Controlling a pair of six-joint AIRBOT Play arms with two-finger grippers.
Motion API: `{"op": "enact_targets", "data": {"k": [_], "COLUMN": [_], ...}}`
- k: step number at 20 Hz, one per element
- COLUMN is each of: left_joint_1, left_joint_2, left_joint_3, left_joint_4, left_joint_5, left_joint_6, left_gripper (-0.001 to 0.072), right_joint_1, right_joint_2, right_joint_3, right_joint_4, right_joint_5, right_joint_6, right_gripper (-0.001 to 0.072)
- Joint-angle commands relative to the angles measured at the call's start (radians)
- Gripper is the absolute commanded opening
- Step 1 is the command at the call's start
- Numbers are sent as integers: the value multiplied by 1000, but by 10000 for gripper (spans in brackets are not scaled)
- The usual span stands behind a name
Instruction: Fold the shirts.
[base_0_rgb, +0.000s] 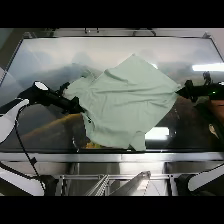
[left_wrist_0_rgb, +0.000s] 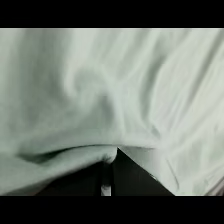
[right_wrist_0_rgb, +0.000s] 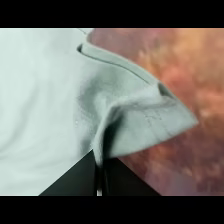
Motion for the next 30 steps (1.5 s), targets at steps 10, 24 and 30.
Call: {"op": "enact_targets", "data": {"k": [10,24,30], "left_joint_1": [10,95,154], "left_joint_2": [-349,-320,-303], "left_joint_3": [800,768,739], "left_joint_4": [117,108,106], "left_joint_5": [-366,-398,-402], "left_joint_6": [16,30,-29], "left_gripper": [14,271,274], "right_joint_1": [34,190,175], "right_joint_2": [882,1636,1263], "right_joint_3": [-988,-1345,-999], "right_joint_4": [-190,-414,-504], "right_joint_5": [-52,45,-117], "right_joint_6": [170,641,524], "right_gripper": [15,405,402]}}
